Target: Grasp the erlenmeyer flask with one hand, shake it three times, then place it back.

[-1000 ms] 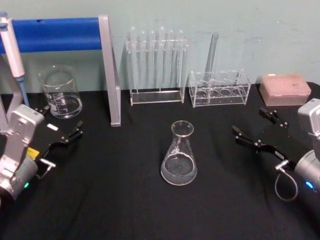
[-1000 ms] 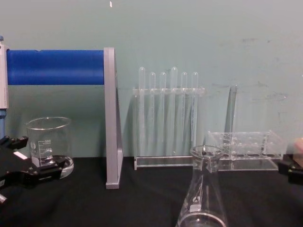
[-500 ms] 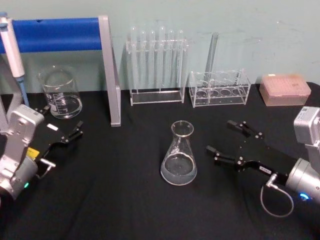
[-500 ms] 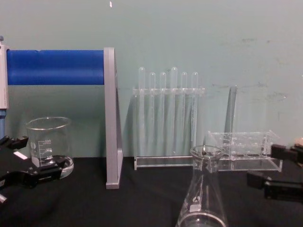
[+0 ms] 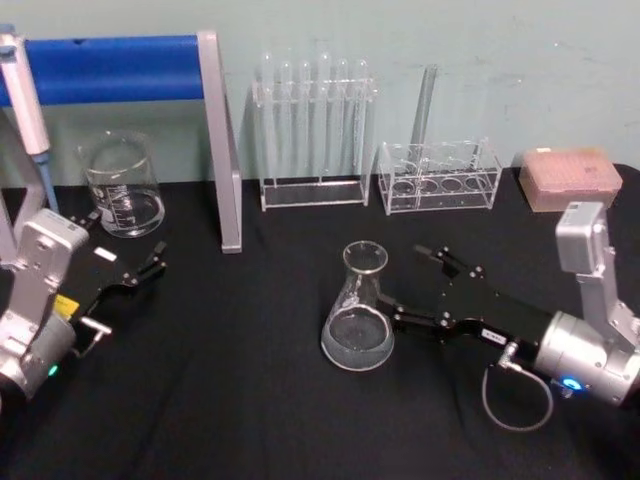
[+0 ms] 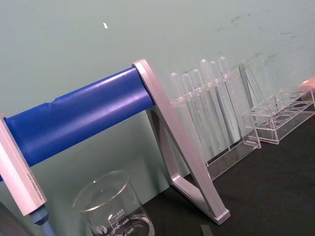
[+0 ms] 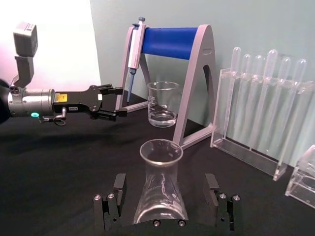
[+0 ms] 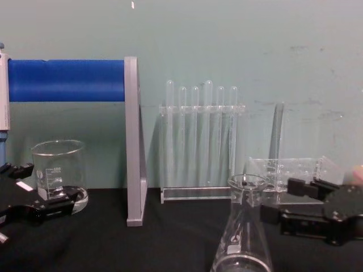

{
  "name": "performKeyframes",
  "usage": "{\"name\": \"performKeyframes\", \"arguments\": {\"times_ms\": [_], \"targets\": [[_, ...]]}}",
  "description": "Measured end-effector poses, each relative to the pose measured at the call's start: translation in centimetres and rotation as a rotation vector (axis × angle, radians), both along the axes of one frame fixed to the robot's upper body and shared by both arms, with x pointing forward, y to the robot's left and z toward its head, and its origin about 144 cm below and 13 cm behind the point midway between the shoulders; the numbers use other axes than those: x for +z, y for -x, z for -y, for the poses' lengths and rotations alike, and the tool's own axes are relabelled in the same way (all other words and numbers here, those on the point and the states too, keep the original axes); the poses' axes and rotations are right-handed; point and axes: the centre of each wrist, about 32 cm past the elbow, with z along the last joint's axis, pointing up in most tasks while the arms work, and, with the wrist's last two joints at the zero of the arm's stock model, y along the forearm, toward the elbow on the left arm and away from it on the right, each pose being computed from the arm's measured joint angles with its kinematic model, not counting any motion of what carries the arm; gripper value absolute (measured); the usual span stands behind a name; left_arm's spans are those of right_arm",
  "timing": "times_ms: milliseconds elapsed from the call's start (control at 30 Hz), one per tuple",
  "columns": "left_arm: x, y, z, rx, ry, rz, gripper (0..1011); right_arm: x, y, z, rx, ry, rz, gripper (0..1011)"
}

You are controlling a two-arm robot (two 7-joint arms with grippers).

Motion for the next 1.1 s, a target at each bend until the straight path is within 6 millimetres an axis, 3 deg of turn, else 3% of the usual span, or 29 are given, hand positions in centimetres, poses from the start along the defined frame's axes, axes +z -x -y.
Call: {"name": "performKeyframes", "arguments": {"times_ms": [533,1100], "targets": [[0.0,0.0,0.0,0.000,0.000,0.000,1001,-0.8,-3.3,-2.2,0.054,0.004,-0.027,1003],[0.0,0.0,0.0,0.000,0.000,0.000,1001,-1.0,-4.2,-3.2,0.062,0.031,-0.017,1003]]}}
